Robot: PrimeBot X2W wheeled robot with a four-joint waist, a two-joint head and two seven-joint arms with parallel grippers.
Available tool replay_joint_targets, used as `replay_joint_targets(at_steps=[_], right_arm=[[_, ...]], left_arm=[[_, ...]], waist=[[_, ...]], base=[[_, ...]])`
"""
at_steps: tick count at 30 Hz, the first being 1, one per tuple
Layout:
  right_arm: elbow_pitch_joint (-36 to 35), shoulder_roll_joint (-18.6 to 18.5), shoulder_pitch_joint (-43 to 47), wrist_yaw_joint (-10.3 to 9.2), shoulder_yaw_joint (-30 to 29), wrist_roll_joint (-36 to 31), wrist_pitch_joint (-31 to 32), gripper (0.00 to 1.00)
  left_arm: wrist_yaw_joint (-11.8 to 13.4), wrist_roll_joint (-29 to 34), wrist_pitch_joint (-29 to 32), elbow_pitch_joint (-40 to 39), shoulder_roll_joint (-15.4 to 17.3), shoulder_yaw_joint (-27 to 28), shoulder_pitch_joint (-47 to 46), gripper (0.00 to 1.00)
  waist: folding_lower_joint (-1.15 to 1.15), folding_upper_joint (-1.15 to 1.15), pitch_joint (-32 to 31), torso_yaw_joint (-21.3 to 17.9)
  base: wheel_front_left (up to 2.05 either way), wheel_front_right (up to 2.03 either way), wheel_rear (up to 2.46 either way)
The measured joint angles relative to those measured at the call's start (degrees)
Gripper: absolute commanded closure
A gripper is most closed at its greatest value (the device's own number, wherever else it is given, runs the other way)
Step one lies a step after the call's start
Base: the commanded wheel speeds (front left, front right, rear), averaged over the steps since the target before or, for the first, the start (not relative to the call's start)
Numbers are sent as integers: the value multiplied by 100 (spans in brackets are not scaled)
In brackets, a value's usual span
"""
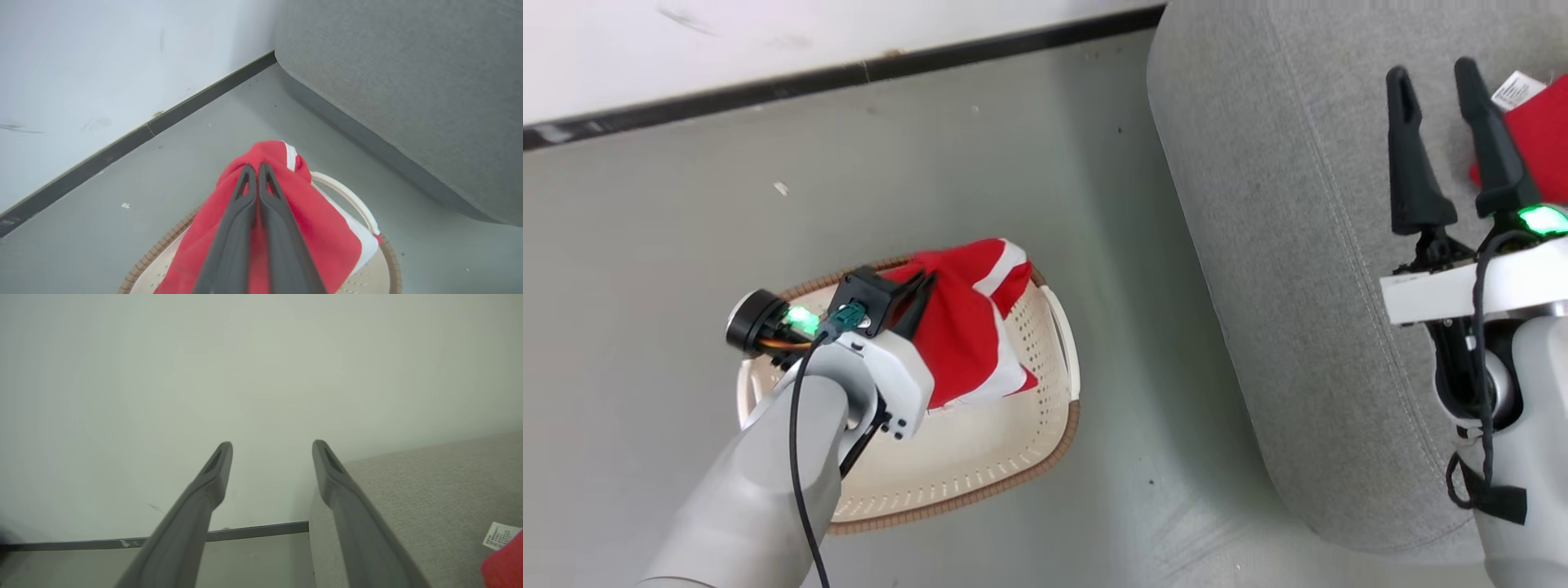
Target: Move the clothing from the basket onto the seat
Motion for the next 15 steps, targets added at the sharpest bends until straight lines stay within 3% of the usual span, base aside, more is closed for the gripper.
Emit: replay_joint_targets(at_steps=[15], right_arm=[[276, -130, 539, 0, 315, 5, 0, 0]], left_arm=[[-25, -365, -8, -1270, -15, 31, 294, 100]], waist=[[0, 0, -866, 289]], base=[[0, 0, 0]])
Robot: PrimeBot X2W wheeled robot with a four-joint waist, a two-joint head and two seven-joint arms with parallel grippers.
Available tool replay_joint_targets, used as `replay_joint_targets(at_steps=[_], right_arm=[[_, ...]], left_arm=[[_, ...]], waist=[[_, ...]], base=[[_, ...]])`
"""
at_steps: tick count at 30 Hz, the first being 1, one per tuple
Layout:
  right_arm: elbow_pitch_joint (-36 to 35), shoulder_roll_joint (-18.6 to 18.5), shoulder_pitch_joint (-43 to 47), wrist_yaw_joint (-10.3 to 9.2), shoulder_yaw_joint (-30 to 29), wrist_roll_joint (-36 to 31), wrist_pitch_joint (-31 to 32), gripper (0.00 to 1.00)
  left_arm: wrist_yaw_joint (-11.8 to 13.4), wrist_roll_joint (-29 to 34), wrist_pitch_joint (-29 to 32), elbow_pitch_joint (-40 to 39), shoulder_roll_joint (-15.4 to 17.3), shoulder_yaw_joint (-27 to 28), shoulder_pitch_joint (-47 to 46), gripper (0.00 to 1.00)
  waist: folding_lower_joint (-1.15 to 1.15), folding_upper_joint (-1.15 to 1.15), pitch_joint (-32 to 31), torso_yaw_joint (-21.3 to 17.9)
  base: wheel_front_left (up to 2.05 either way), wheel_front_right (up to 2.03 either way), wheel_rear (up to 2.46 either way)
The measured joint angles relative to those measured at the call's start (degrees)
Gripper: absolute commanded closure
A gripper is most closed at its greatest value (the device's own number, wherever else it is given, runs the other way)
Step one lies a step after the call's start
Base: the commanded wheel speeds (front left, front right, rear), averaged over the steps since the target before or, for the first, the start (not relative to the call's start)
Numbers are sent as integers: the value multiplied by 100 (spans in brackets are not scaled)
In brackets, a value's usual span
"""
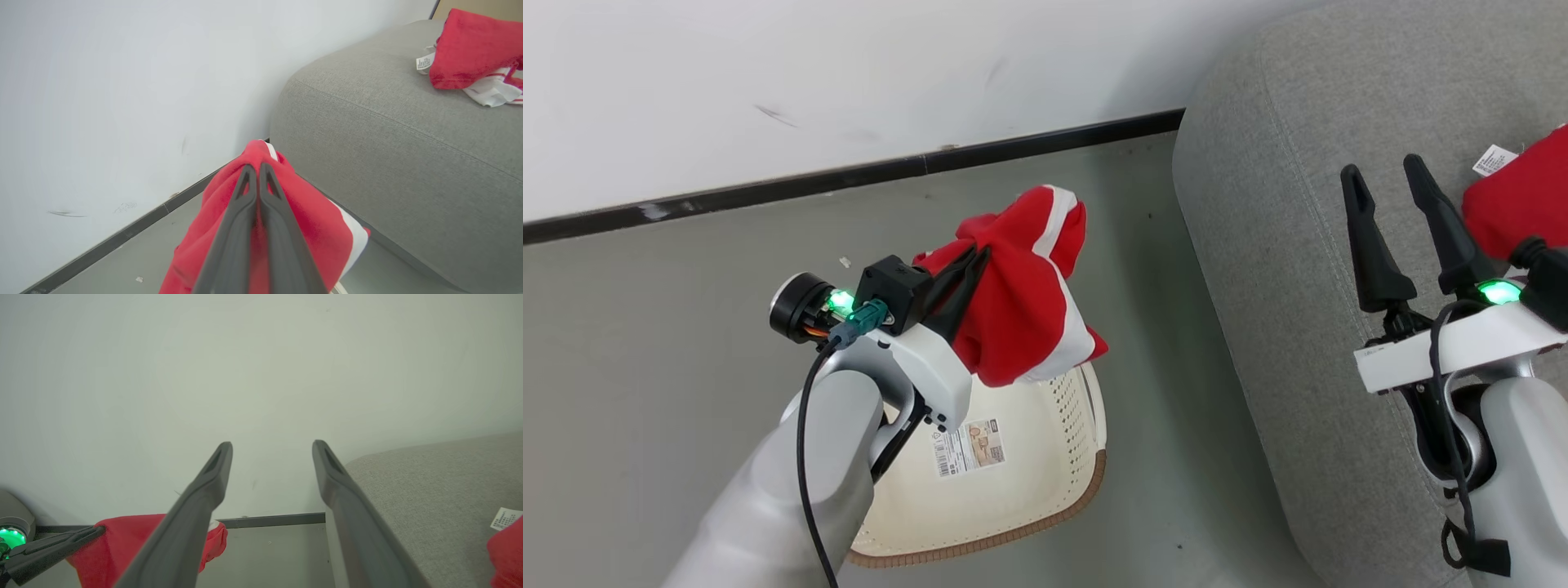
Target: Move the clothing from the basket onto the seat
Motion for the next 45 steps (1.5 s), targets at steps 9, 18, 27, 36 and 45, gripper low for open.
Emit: replay_joint_targets(at_steps=[9, 18, 27, 36, 45], right_arm=[[113, -81, 311, 0, 177, 7, 0, 0], [282, -190, 603, 0, 378, 10, 0, 0], [342, -244, 876, 0, 753, 121, 0, 0], [656, -278, 1168, 0, 1549, 492, 1, 0], [736, -297, 1243, 0, 2278, 1181, 1, 0]], left_arm=[[0, -293, 0, -422, 0, -148, 246, 100], [-22, -579, 0, -736, 0, -212, 354, 100], [-22, -769, 4, -967, -1, -352, 436, 100], [-22, -905, 120, -1135, 1, -514, 476, 100], [-22, -1001, 267, -1327, 2, -664, 476, 100]], waist=[[0, 0, -499, 143], [0, 0, -942, 256], [1, 0, -1273, 371], [0, 0, -1464, 511], [0, 0, -1525, 648]], base=[[0, 0, 0], [0, 0, 0], [0, 0, 0], [0, 0, 0], [0, 0, 0]])
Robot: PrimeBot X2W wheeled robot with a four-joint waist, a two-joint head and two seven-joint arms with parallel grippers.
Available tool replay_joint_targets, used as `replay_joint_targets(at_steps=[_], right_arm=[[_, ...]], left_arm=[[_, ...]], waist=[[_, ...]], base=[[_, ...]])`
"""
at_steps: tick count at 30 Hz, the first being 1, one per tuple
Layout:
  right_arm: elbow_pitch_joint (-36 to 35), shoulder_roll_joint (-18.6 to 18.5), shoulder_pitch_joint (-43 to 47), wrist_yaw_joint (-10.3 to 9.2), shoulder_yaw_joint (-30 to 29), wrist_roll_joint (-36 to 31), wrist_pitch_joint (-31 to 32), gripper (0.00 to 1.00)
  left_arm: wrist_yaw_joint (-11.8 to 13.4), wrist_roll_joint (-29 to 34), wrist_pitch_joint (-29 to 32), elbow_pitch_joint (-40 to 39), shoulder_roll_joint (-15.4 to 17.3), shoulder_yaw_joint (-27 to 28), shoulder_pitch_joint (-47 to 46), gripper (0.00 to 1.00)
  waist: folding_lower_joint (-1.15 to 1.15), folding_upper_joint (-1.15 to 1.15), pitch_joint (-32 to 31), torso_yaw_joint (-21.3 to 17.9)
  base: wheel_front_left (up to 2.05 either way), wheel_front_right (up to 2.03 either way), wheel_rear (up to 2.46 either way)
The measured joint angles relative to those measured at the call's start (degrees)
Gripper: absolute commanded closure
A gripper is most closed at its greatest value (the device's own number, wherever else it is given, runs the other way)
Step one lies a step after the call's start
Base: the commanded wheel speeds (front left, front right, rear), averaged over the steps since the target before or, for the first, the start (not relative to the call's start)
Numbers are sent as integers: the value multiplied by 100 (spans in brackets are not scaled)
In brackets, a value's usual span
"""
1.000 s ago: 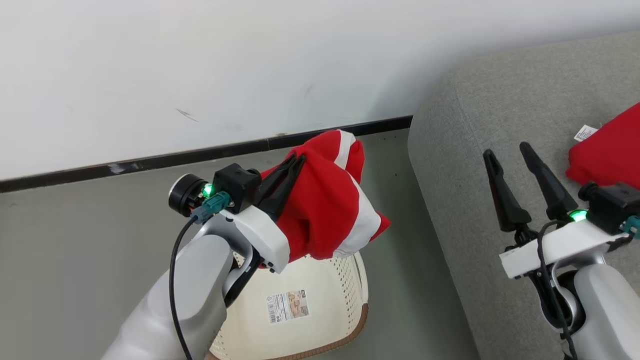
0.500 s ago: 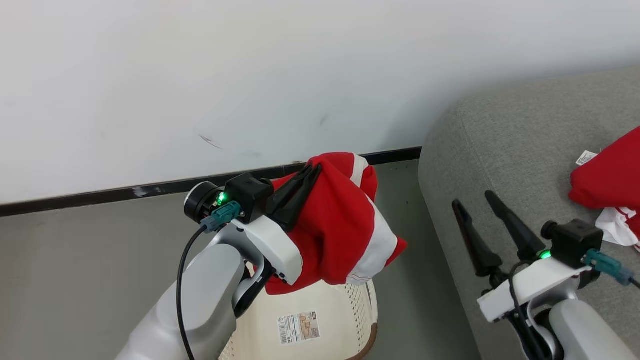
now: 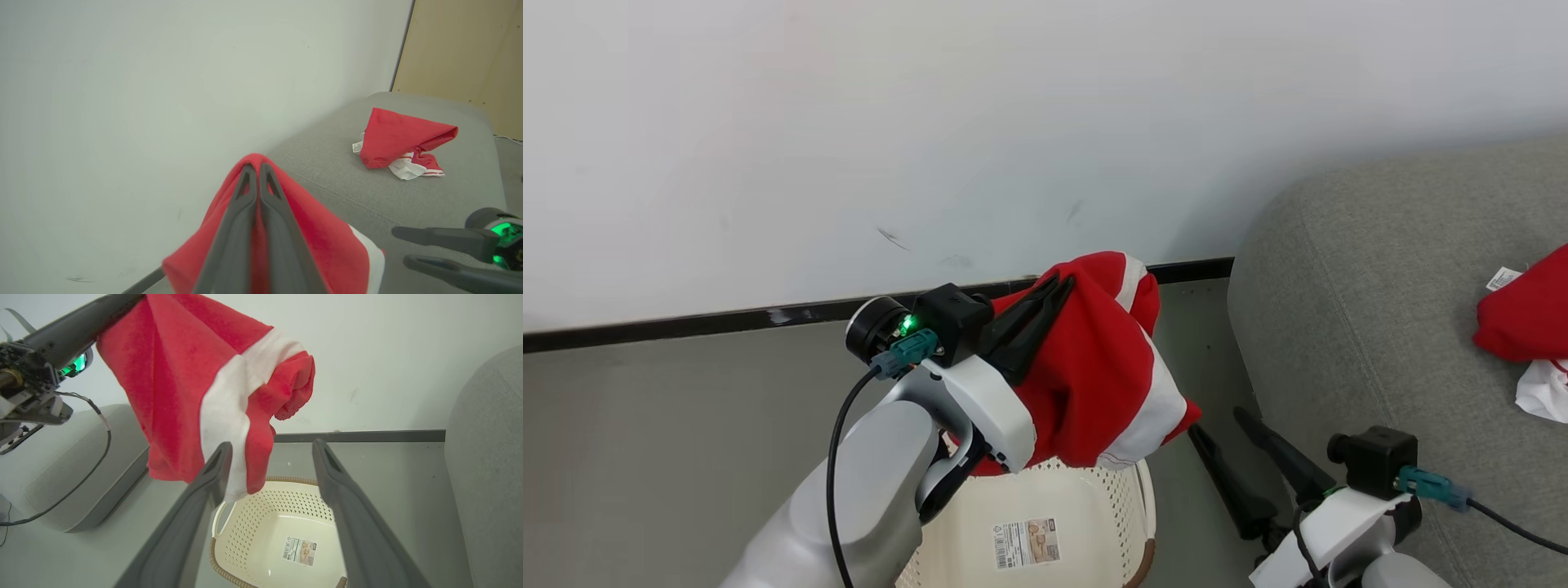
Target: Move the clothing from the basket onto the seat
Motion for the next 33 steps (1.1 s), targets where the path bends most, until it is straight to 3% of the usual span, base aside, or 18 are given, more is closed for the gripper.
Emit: replay_joint_targets(at_steps=[10, 29, 30, 33], right_arm=[[153, 85, -144, 0, 389, 768, 0, 0], [772, 94, -857, 0, 1592, 1410, 1, 0], [794, 100, -893, 0, 1638, 1445, 0, 37], [802, 111, -1035, 0, 1756, 1484, 0, 100]], left_arm=[[0, -210, 105, -244, 0, -209, 0, 100], [8, -449, 250, -546, 11, -541, 118, 100], [15, -470, 254, -563, 13, -549, 118, 100], [58, -520, 264, -616, 13, -566, 118, 100]], waist=[[0, 0, -7, 125], [0, 0, -65, 322], [0, 0, -67, 328], [0, 0, -58, 337]], base=[[0, 0, 0], [0, 0, 0], [0, 0, 0], [0, 0, 0]])
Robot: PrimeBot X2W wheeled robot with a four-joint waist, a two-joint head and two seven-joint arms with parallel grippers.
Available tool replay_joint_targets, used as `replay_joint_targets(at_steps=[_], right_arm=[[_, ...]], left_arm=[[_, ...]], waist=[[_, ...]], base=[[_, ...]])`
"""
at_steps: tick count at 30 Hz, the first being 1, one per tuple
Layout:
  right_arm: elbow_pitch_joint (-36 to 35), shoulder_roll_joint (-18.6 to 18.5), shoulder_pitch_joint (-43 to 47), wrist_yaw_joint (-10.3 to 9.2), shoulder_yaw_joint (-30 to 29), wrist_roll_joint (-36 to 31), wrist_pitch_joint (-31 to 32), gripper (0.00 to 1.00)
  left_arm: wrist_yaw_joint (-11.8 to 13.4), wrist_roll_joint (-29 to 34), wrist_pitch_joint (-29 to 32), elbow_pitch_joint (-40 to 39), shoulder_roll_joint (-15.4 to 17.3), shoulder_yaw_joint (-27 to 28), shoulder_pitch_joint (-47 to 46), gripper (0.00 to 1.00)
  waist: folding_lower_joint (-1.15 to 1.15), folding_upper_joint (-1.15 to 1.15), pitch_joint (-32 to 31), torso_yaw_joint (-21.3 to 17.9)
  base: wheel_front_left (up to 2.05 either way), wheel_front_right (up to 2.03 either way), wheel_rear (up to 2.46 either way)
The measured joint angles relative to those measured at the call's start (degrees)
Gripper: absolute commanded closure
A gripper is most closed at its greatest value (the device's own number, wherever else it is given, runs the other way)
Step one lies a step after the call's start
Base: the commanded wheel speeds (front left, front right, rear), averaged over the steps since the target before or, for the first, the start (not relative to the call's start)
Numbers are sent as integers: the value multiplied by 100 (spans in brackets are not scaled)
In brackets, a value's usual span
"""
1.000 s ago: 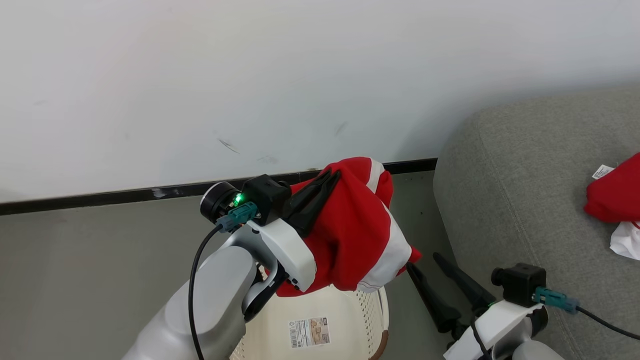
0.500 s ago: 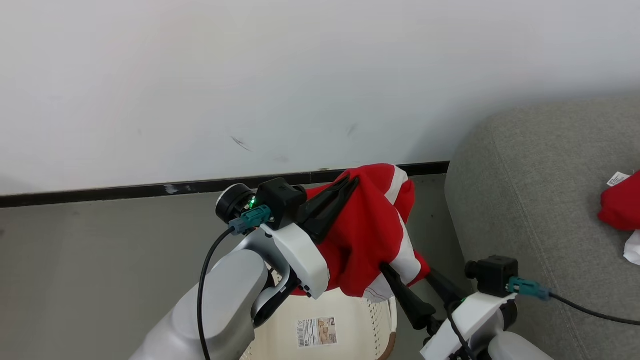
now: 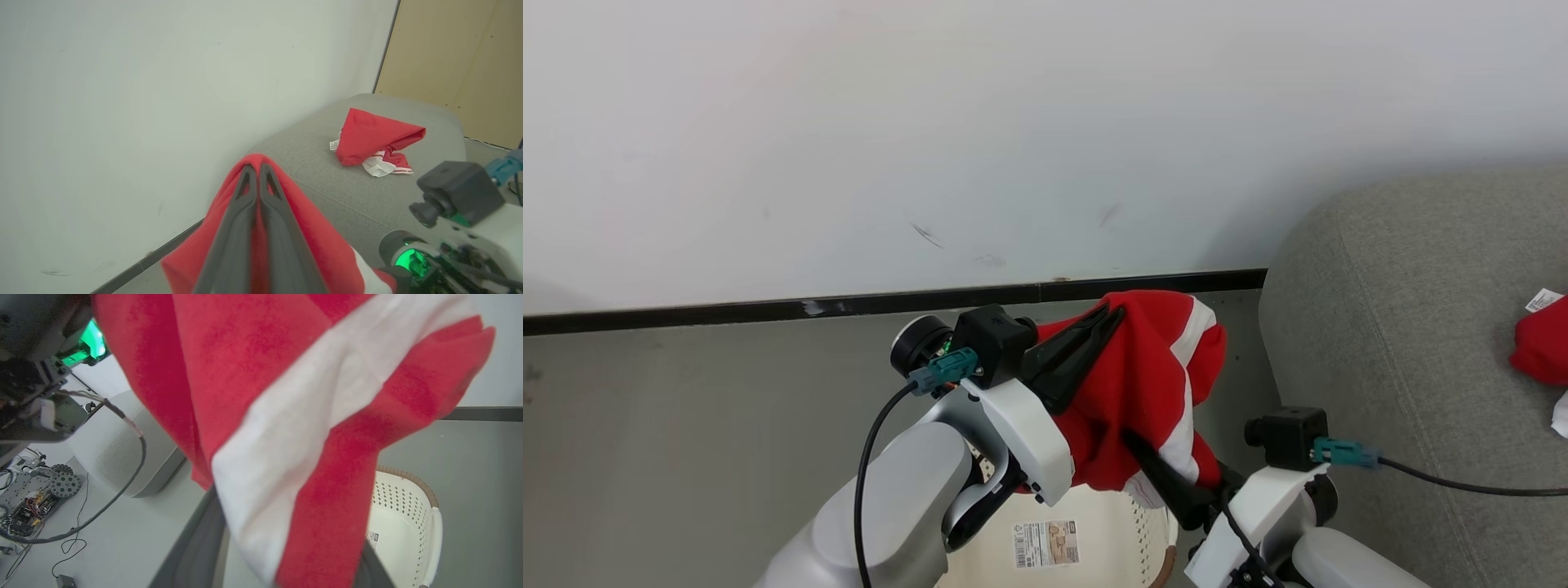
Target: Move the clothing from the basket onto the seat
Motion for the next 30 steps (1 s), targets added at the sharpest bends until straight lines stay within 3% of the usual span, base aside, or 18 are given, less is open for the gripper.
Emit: replay_joint_targets(at_steps=[12, 30], right_arm=[[-30, -91, -288, 0, 19, 51, 0, 100], [-355, -464, -285, 0, -1207, -105, 1, 100]], left_arm=[[152, -19, 92, -15, 1, 10, 0, 100], [201, -75, 135, 111, 71, -44, 385, 100]], waist=[[0, 0, 87, -49], [0, 0, 103, -180]], base=[[0, 0, 0], [0, 0, 0]])
